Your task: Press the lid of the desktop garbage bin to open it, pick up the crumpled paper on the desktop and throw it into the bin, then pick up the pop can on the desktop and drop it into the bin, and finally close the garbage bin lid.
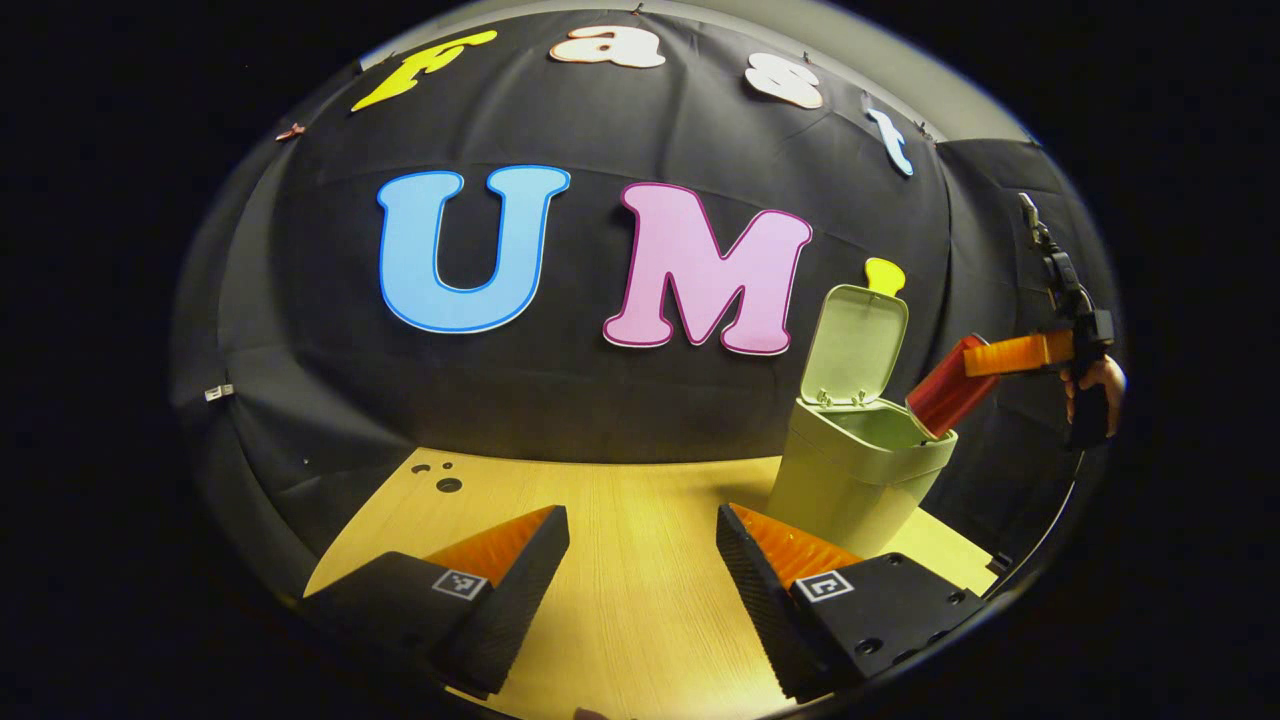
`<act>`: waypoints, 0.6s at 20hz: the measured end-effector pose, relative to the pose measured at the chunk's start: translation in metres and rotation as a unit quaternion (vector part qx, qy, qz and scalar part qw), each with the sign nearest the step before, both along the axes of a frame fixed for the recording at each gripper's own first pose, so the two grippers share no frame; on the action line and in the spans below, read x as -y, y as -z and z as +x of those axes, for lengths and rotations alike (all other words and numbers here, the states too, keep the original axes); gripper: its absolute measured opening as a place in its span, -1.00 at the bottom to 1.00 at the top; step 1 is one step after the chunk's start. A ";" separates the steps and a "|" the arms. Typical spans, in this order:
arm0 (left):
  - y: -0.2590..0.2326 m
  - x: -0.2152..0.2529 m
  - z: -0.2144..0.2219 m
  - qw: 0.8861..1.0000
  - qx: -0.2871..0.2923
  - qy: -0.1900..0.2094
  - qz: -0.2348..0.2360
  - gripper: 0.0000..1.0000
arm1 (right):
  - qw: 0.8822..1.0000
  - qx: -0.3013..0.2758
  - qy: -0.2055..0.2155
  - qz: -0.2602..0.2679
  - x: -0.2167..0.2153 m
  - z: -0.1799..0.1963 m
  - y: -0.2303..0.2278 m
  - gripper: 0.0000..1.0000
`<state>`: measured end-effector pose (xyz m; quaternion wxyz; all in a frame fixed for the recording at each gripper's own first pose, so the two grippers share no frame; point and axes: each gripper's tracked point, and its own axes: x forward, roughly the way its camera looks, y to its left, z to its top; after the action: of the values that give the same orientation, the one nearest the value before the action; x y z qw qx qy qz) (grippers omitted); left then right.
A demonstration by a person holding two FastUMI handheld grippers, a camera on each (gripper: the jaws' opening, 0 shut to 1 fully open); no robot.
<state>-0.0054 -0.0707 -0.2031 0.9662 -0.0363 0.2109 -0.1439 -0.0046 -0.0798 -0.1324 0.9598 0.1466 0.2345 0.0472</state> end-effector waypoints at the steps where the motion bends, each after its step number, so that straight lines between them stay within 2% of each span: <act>1: 0.000 0.000 0.000 1.000 0.000 -0.001 0.000 0.92 | 1.000 -0.002 0.002 -0.003 0.004 0.009 0.002 0.64; 7: 0.002 -0.003 0.000 1.000 -0.004 -0.006 -0.001 0.92 | 0.999 -0.038 0.017 0.001 0.014 0.045 0.036 0.65; 12: 0.006 -0.007 0.003 1.000 -0.009 -0.014 -0.002 0.92 | 0.998 -0.069 0.003 0.000 0.012 0.061 0.066 0.65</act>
<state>-0.0029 -0.0634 -0.2088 0.9661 -0.0424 0.2186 -0.1304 0.0565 -0.0919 -0.1983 0.9414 0.1499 0.3001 0.0341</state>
